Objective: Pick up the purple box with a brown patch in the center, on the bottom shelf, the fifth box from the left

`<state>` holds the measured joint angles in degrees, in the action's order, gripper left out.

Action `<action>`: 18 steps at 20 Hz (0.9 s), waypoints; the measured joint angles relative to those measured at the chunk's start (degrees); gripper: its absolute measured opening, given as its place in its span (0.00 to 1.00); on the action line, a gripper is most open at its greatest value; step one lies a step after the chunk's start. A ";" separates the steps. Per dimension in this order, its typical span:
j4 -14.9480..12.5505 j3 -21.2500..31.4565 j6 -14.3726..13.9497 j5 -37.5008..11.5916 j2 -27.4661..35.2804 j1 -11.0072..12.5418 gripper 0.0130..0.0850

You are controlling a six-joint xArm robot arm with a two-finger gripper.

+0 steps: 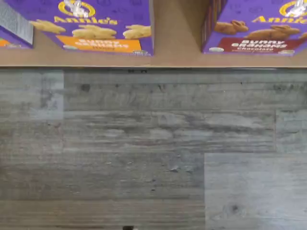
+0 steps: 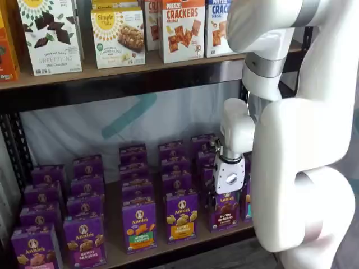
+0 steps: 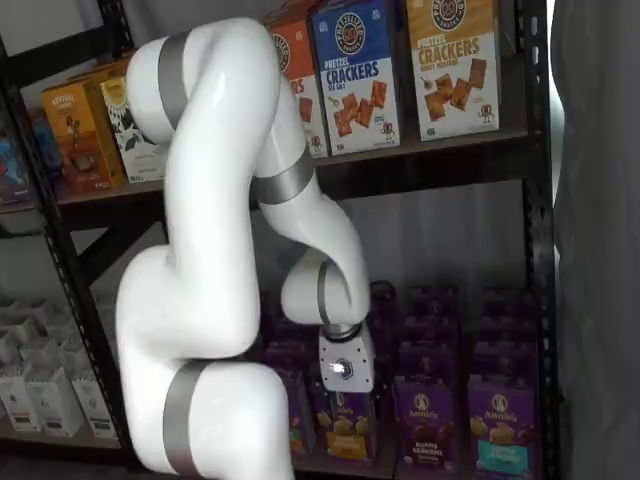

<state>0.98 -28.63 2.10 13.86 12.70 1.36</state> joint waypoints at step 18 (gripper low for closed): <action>-3.44 -12.23 0.57 -0.69 13.22 3.93 1.00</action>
<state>-2.45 -40.86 2.67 13.17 25.91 5.29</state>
